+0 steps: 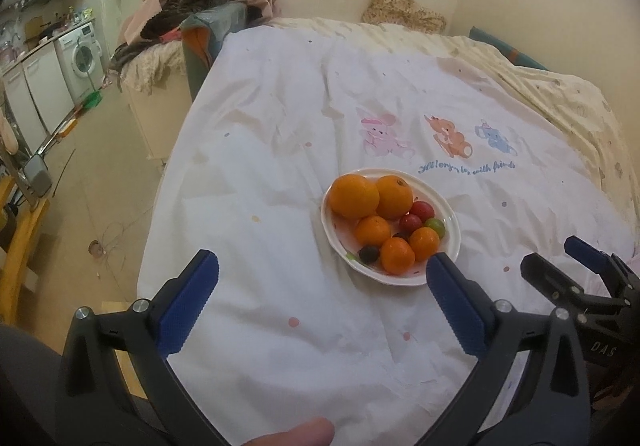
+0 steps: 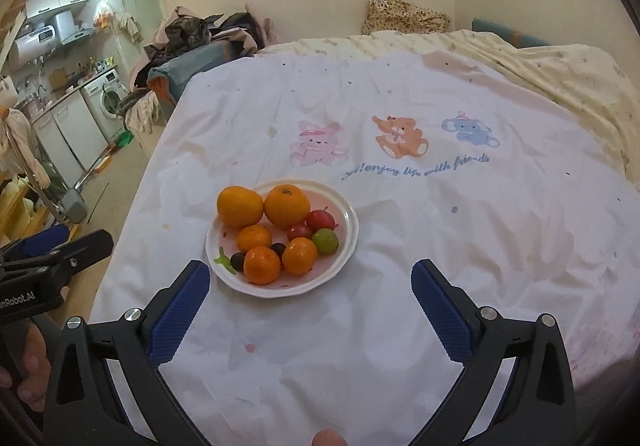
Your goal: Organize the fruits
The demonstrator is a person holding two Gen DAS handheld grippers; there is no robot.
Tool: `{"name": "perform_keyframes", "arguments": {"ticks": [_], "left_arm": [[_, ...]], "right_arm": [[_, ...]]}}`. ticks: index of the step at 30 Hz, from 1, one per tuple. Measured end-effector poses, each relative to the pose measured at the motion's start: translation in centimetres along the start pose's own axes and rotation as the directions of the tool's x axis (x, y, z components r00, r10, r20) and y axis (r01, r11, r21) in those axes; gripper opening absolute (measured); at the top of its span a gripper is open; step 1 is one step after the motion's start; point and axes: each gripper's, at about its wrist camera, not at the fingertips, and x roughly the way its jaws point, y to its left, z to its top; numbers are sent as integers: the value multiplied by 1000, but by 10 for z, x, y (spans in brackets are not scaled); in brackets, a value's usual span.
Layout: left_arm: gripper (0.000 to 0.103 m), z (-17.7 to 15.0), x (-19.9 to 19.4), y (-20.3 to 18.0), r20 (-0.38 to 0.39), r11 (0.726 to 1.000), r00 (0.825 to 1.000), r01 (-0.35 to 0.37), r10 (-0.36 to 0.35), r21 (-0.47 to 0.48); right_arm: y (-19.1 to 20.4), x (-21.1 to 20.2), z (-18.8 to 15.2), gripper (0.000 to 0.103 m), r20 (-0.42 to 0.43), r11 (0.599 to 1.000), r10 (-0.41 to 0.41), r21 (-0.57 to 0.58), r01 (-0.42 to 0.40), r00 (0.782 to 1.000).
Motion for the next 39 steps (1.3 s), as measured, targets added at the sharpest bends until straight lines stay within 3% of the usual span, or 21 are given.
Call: {"name": "perform_keyframes", "arguments": {"ticks": [39], "left_arm": [[102, -5, -2, -5, -1, 1000, 1000, -8, 8, 30]], "right_arm": [[-2, 2, -2, 103, 3, 998, -6, 56, 5, 1000]]}}
